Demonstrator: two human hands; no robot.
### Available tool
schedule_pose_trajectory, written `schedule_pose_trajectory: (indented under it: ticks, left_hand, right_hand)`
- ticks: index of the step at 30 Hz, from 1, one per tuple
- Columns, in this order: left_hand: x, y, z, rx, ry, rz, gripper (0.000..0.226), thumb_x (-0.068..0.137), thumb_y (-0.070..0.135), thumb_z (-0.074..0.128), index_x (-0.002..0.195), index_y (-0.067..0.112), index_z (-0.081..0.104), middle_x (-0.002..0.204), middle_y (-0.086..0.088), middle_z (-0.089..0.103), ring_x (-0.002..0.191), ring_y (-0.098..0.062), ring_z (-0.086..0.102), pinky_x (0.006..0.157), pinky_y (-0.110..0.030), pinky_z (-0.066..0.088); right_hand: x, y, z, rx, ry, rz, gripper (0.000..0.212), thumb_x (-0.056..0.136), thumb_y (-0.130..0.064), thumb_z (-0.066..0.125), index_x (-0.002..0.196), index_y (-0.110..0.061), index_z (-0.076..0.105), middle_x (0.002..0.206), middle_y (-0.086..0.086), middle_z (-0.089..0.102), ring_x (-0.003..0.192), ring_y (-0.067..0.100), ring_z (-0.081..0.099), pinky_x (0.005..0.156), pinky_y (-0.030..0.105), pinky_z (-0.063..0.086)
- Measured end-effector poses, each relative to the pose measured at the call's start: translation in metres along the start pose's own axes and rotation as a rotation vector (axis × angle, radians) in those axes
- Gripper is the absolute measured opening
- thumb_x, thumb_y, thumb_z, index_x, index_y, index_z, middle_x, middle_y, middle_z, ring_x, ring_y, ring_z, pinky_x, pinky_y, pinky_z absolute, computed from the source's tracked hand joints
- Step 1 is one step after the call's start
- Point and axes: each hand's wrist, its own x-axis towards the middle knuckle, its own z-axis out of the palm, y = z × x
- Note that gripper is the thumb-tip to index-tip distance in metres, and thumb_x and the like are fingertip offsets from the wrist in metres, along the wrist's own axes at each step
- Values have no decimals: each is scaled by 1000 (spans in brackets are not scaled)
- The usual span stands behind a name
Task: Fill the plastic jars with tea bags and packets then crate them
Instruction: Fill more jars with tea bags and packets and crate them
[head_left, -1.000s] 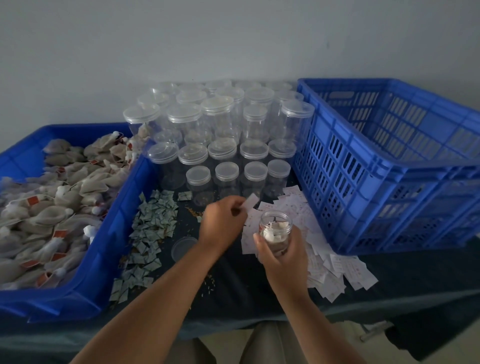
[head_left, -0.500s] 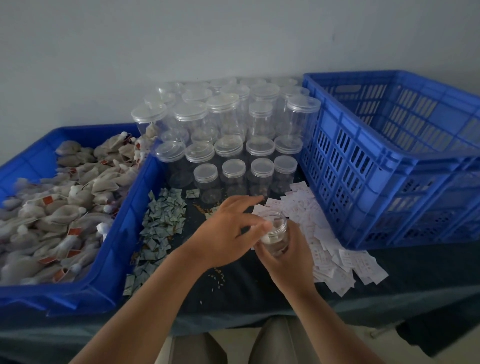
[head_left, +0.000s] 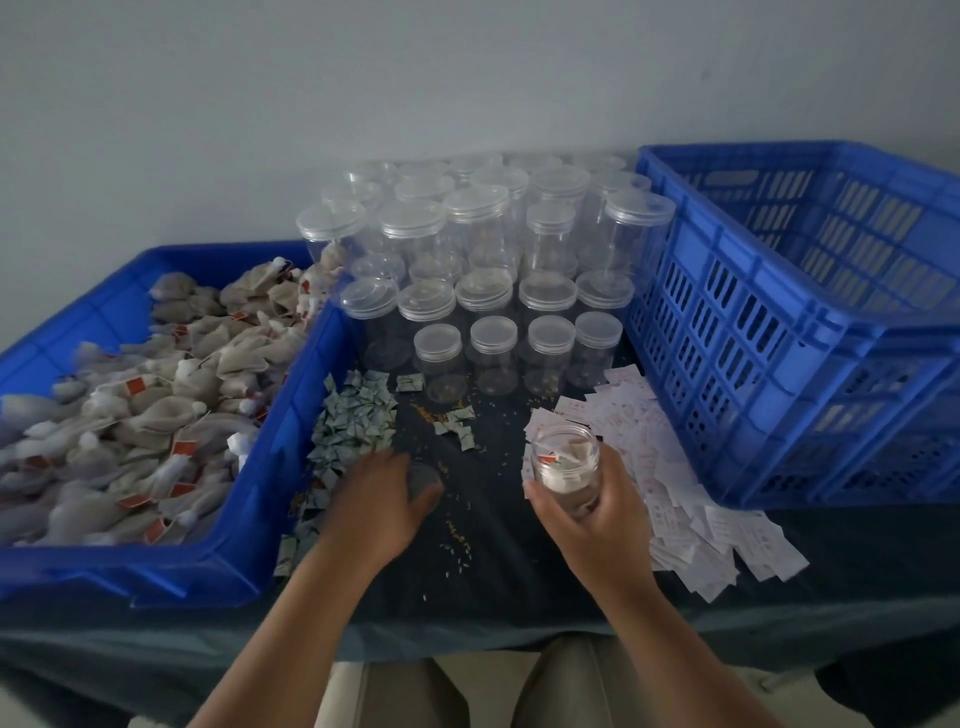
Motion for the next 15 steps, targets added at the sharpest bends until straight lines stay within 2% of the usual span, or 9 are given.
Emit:
schedule_pose_trajectory:
  ticks: [2,4,6,7,9,10,12,14,15]
  left_hand:
    - [-4,0,3,-78,149,20,46,90,64,70,118,27,66,115,9,63,113,-16,57,93,-34,49]
    - [-8,6,-5,-201,236,1,30,88,58,76,99,36,59,96,18,60,93,-7,59,74,-27,47]
    - [-10,16,-15,-461,202,-32,27,93,61,69,92,37,55,86,14,64,75,-4,62,61,-26,49]
    - [-11,23,-20,-609,181,-31,28,95,62,66,92,36,56,84,10,67,73,-6,64,60,-28,52]
    - [-14,38,-32,-855,174,4,29,98,58,63,97,31,54,89,8,73,79,-6,70,63,-28,57]
    - [-16,46,-39,-953,154,40,29,98,55,61,101,28,53,94,15,75,83,-2,72,63,-23,57]
    - [-19,57,-48,-1101,59,141,34,97,51,59,121,28,52,106,23,76,97,3,72,74,-15,57]
    - [-22,59,-51,-1065,-38,242,49,99,52,61,143,42,44,118,22,71,109,2,69,84,-15,55]
    - [-22,59,-51,-967,-73,291,55,96,59,64,146,50,42,123,25,65,114,4,65,86,-15,55]
  right_hand:
    - [0,0,0,3,-9,-3,42,82,-53,80,117,-50,56,110,-33,67,95,-6,69,70,2,48]
    - [-1,0,0,14,-33,-8,44,81,-54,81,118,-43,58,107,-29,68,94,-3,70,71,4,49]
    - [-3,-2,2,36,-73,-5,50,80,-56,82,119,-31,62,103,-23,70,93,4,71,72,9,52]
    - [-5,-6,5,57,-98,13,51,80,-57,82,120,-33,62,103,-22,71,94,6,72,73,11,53]
    - [-8,-15,13,132,-165,38,49,81,-56,82,122,-47,58,109,-22,71,97,6,72,75,10,53]
    - [-10,-19,19,167,-201,33,49,82,-55,83,123,-52,57,112,-21,71,98,6,72,76,11,53]
    - [-12,-24,28,215,-259,20,51,83,-49,85,126,-50,57,114,-18,72,100,11,73,79,16,56]
    - [-12,-23,32,233,-287,32,52,84,-45,87,128,-43,59,115,-15,73,100,14,74,80,24,60]
    - [-12,-21,32,224,-294,43,51,85,-46,87,127,-42,60,111,-15,73,95,13,74,76,26,60]
